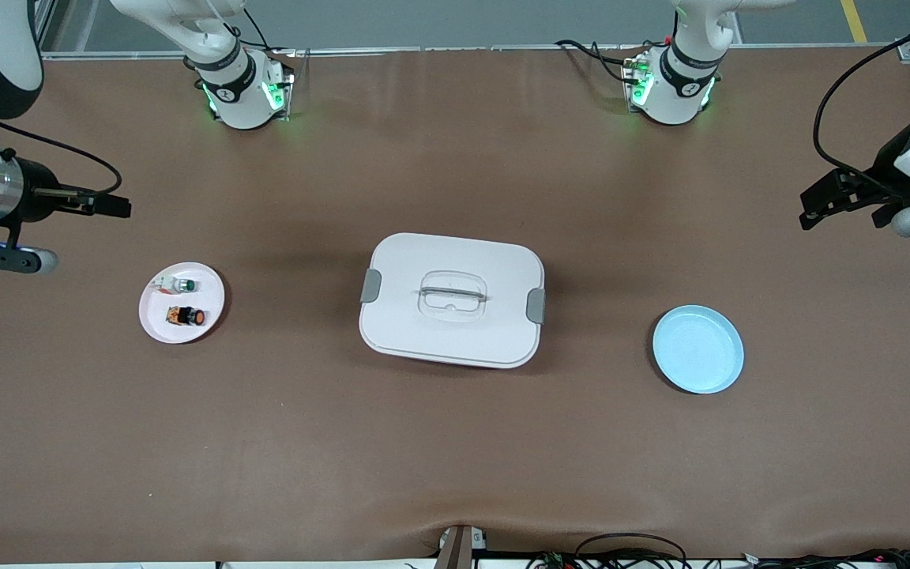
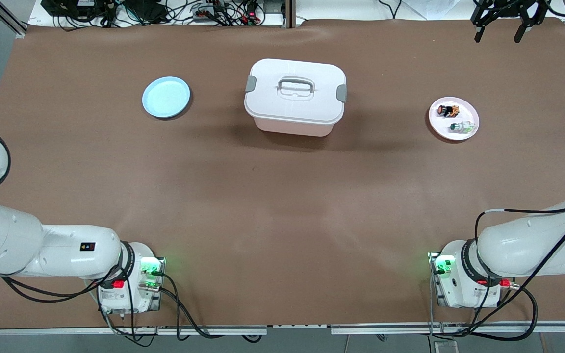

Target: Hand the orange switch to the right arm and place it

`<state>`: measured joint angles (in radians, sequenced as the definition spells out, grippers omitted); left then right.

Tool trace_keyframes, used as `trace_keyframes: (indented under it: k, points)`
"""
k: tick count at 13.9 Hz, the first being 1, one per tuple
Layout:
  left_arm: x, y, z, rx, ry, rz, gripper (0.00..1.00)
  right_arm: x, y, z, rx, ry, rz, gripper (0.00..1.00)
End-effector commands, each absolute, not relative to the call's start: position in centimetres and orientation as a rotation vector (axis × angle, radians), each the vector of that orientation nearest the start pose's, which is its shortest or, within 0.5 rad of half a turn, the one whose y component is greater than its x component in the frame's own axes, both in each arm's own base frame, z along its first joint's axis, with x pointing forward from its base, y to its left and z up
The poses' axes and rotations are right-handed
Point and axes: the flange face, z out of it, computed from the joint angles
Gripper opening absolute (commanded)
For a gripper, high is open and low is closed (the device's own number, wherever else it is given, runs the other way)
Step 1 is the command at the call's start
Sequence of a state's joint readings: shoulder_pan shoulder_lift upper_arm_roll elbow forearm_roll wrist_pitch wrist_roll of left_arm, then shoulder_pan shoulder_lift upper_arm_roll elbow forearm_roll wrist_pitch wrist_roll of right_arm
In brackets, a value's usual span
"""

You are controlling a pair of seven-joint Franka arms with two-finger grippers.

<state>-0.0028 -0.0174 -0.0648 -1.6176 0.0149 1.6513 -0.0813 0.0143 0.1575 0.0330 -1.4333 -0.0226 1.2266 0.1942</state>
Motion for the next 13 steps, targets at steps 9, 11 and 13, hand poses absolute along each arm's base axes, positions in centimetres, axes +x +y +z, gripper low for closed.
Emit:
trace_keyframes:
  k: [9, 11, 13]
  points:
    - [55.7, -3.4, 62.4, -3.143, 0.000, -0.070, 1.00, 54.1, 3.8, 61.2, -3.140, 0.205, 0.642, 1.00]
    - [55.7, -3.4, 62.4, -3.143, 0.000, -0.070, 1.00, 54.5, 4.7, 61.2, -3.142, 0.180, 0.593, 1.00]
    - [55.7, -3.4, 62.4, -3.143, 0.000, -0.070, 1.00, 54.7, 5.2, 61.1, -3.155, 0.167, 0.580, 1.00]
